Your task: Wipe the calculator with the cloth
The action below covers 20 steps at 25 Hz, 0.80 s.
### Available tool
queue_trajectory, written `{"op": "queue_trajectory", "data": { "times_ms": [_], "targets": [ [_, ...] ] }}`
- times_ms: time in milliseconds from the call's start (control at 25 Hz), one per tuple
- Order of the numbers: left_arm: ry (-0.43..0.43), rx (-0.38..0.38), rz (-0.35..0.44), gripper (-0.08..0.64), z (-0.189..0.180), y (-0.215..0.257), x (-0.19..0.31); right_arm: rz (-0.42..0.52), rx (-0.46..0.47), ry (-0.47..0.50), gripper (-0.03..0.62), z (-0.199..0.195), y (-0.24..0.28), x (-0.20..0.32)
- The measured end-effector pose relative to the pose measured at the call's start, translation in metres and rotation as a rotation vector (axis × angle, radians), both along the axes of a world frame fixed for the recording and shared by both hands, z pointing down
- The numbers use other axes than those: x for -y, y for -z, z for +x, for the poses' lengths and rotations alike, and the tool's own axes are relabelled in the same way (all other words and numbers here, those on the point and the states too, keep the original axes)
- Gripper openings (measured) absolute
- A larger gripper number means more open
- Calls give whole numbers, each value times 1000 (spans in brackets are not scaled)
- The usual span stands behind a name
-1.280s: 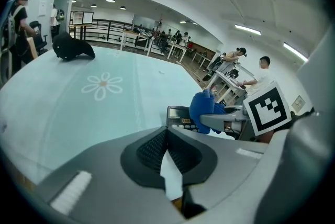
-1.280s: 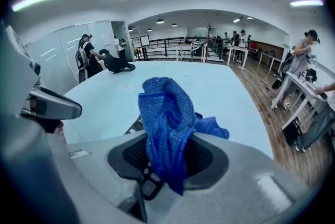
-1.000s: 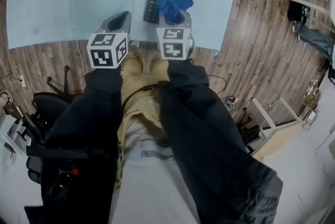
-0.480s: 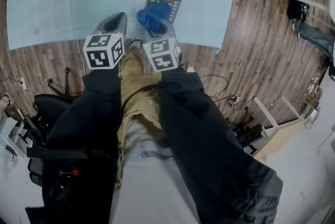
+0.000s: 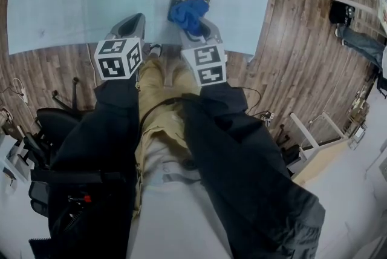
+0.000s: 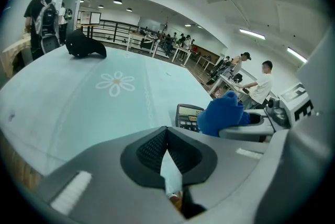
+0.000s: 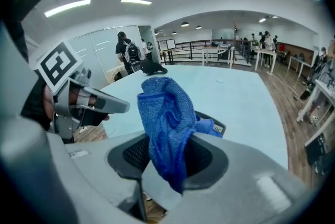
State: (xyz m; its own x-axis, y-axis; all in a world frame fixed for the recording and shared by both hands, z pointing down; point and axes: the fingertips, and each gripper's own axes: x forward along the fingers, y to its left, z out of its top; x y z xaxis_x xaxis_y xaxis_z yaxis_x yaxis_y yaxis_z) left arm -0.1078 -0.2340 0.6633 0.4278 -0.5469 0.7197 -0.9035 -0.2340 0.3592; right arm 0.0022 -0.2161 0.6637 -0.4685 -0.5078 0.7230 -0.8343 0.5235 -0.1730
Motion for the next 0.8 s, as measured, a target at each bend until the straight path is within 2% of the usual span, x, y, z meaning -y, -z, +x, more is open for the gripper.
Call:
{"op": "queue_trajectory", "data": {
  "times_ms": [200, 320, 480, 800],
  "targets": [
    [0, -6, 3, -3, 0, 0, -2, 74, -98, -106, 155, 44, 0, 37],
    [0, -3, 0, -3, -1, 0, -4, 80, -174, -140, 155, 58, -10, 53],
    [0, -1, -11, -3, -4, -3, -9, 39, -214, -119, 155, 50, -34, 55],
    [1, 0, -13, -3, -6, -4, -9, -10, -217, -25, 153, 13, -54, 22]
  ]
}}
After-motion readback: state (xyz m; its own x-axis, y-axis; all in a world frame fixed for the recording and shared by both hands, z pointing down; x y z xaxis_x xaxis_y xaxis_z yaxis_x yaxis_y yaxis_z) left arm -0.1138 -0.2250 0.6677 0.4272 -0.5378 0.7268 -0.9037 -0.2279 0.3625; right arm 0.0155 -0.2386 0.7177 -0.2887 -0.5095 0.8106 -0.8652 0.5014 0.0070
